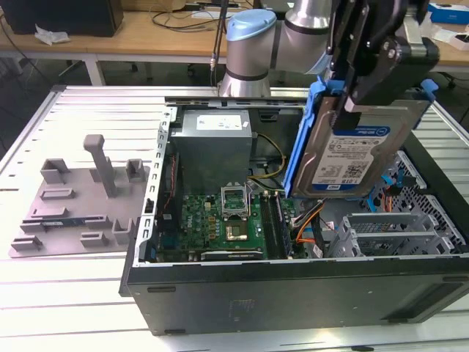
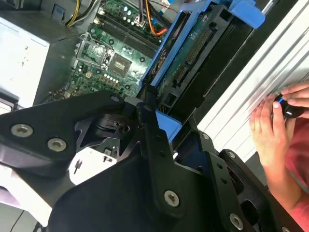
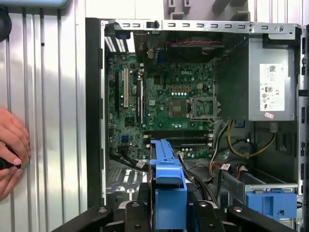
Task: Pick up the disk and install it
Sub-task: 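Insert the disk into the insertion slot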
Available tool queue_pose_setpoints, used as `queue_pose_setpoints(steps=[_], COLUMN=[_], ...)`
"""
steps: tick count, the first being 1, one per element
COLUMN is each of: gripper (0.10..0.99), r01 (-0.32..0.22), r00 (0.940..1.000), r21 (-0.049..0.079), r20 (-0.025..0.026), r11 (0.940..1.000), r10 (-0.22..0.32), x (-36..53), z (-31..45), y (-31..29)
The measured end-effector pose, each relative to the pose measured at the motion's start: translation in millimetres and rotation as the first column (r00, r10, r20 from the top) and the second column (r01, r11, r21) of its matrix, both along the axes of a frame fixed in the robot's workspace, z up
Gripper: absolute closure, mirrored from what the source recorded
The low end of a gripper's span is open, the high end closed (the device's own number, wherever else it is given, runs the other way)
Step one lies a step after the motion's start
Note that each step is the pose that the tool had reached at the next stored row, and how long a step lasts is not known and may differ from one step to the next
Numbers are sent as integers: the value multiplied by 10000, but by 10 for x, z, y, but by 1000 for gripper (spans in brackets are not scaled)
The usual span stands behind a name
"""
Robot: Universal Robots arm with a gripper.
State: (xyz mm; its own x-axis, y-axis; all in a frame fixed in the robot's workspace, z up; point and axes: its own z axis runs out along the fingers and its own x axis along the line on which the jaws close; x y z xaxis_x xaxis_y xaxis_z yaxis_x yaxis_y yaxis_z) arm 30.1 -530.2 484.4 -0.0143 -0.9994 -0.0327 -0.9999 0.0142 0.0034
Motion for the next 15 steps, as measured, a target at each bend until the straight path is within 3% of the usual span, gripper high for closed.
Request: queue_pose_setpoints(steps=[3,15], gripper=[718,718], r01=[3,11], r00=[10000,10000], r21=[0,-1], r20=[-1,-1], r11=[10000,10000], r10=[-3,-11], x=[93,325], z=[0,-1], y=[-53,-189])
